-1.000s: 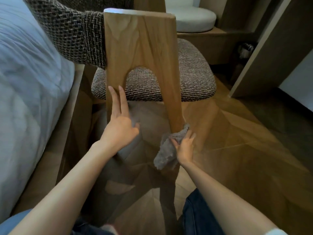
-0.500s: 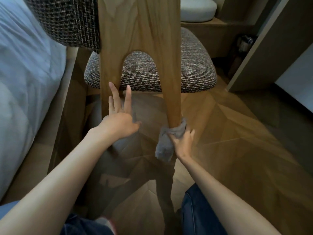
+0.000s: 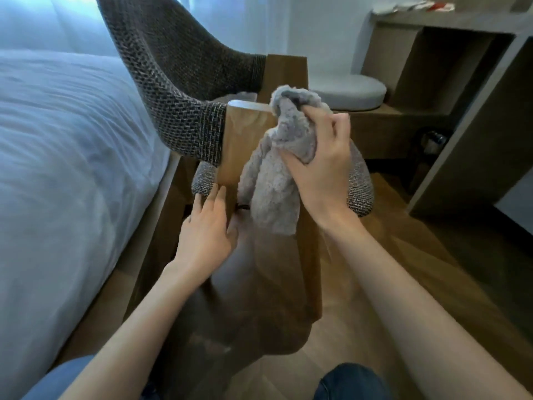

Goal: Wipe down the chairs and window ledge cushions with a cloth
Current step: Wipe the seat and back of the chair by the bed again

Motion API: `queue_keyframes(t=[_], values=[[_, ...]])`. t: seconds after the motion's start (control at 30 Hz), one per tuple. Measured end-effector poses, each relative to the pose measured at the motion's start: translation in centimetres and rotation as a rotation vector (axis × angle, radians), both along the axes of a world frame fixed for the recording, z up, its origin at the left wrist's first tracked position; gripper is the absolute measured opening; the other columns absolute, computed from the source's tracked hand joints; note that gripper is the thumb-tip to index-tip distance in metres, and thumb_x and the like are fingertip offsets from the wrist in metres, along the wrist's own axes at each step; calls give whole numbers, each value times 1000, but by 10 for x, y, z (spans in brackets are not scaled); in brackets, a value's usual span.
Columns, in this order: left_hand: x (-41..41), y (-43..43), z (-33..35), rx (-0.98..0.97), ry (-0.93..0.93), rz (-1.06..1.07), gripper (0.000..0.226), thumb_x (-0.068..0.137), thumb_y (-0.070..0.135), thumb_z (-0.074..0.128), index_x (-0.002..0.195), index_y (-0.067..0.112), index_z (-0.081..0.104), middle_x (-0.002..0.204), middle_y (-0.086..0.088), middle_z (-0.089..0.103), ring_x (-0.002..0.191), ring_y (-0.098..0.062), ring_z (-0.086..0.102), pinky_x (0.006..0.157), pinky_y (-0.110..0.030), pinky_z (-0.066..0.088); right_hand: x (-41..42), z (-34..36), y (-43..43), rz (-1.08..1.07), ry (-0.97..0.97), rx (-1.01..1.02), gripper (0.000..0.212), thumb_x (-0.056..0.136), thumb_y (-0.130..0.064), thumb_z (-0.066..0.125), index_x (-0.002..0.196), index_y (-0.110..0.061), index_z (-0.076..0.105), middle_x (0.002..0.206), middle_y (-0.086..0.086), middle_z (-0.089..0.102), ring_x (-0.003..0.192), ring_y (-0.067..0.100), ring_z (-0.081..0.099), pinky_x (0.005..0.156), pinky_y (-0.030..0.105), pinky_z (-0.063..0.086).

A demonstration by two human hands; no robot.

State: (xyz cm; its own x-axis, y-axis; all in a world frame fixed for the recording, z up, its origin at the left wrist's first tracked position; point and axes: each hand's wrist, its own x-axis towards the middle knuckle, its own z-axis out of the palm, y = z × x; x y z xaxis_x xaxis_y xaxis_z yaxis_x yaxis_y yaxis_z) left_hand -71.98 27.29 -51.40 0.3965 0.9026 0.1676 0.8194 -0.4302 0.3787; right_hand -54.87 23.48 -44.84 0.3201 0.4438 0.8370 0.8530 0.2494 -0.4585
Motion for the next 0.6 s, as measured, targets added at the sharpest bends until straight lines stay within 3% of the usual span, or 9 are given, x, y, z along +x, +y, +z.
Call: queue_keyframes(t=[0.07, 0.13, 0.23, 0.3, 0.37, 0.47, 0.53, 0.6], values=[[-7, -1, 9, -1, -116, -9, 73, 95, 32, 51, 153, 20, 8, 160, -2, 12, 147, -25, 9, 116, -39, 18, -10, 25, 9, -21, -156, -59, 58, 77, -25, 78, 128, -12, 55, 113, 12, 49, 97, 15, 54, 82, 21, 49], [-10, -3, 17, 19, -199, 14, 73, 94, 28, 54, 153, 22, 12, 158, -2, 20, 144, -22, 20, 114, -36, 24, -25, 35, 16, -12, -286, -179, 63, 79, -26, 77, 135, -14, 51, 115, 11, 47, 95, 22, 59, 81, 31, 53], [-15, -2, 24, 21, -292, 44, 72, 91, 19, 56, 152, 23, 17, 152, -5, 32, 134, -24, 39, 101, -36, 38, -45, 28, 22, -38, -435, -287, 73, 83, -26, 73, 146, -15, 37, 122, 11, 43, 101, 21, 58, 83, 29, 53], [-21, 1, 24, -44, -332, 58, 72, 91, 17, 57, 151, 23, 18, 150, -6, 36, 131, -24, 43, 100, -35, 39, -51, 20, 23, 49, -434, -325, 77, 86, -24, 69, 150, -14, 28, 129, 13, 37, 107, 20, 55, 88, 27, 51], [-27, 7, 24, -169, -444, 33, 74, 90, 17, 61, 151, 23, 19, 149, -6, 38, 128, -21, 46, 102, -34, 42, -49, 16, 20, 255, -342, -388, 77, 86, -17, 66, 151, -12, 25, 132, 11, 33, 110, 18, 51, 92, 22, 47], [-28, 9, 29, -303, -697, -87, 89, 81, 20, 73, 150, 27, 18, 143, 1, 43, 124, -13, 48, 97, -31, 48, -42, 18, 12, 547, -26, -464, 64, 88, -15, 52, 149, -12, 32, 133, 2, 39, 117, 1, 41, 100, 7, 31], [-22, 7, 35, -282, -862, -151, 98, 74, 29, 78, 150, 31, 16, 143, 8, 43, 129, -7, 44, 102, -32, 46, -36, 21, 6, 631, 159, -490, 57, 89, -17, 39, 146, -15, 38, 140, 1, 46, 128, 3, 41, 112, 20, 30], [-14, 6, 39, -234, -1032, -171, 97, 74, 33, 76, 150, 33, 16, 145, 9, 42, 129, -2, 44, 105, -35, 43, -30, 24, -1, 638, 208, -523, 51, 93, -12, 35, 144, -19, 42, 138, 4, 53, 128, 10, 48, 112, 34, 35]])
